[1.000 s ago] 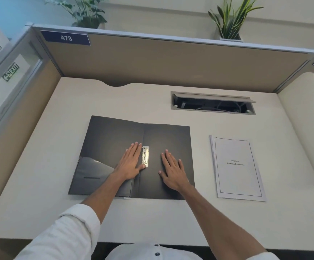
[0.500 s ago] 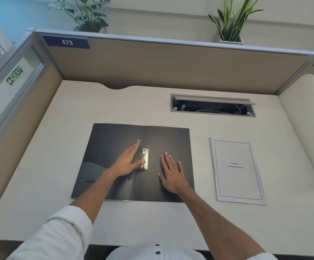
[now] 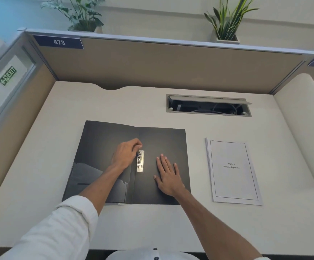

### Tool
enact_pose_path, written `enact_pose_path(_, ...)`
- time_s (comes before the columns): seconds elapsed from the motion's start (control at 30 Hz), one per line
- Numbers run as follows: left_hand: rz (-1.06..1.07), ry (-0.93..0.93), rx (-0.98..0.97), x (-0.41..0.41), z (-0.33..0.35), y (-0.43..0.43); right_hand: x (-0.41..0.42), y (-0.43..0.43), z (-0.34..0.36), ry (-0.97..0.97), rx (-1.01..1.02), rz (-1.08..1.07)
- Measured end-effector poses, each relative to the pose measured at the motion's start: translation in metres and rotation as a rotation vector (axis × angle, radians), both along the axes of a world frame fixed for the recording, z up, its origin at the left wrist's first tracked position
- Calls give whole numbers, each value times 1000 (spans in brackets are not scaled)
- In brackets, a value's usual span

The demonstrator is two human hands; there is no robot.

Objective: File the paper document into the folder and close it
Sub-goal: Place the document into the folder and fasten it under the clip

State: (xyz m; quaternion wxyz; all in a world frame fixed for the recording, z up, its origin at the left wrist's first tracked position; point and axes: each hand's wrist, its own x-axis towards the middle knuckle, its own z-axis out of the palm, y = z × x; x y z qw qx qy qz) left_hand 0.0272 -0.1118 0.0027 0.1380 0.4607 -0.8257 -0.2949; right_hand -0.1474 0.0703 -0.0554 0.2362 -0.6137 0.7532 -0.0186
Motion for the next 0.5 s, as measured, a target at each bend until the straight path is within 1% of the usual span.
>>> enact_pose_path(0.13,23,-27,-37,-6,-6,-2,0,1,-1,-4,-5,2)
enact_pose_path(0.27,-20,-62,-89,-11,-8,3,0,1,-2,-12,-20,-3)
enact_pose_path(0.4,-103,-217,-195,-11,-13,8,0,2,-4,-3,-31,-2)
enact_pose_path(0.5,-164,-362,-218,-8,-20,7,0,1,-5,-5,-25,3)
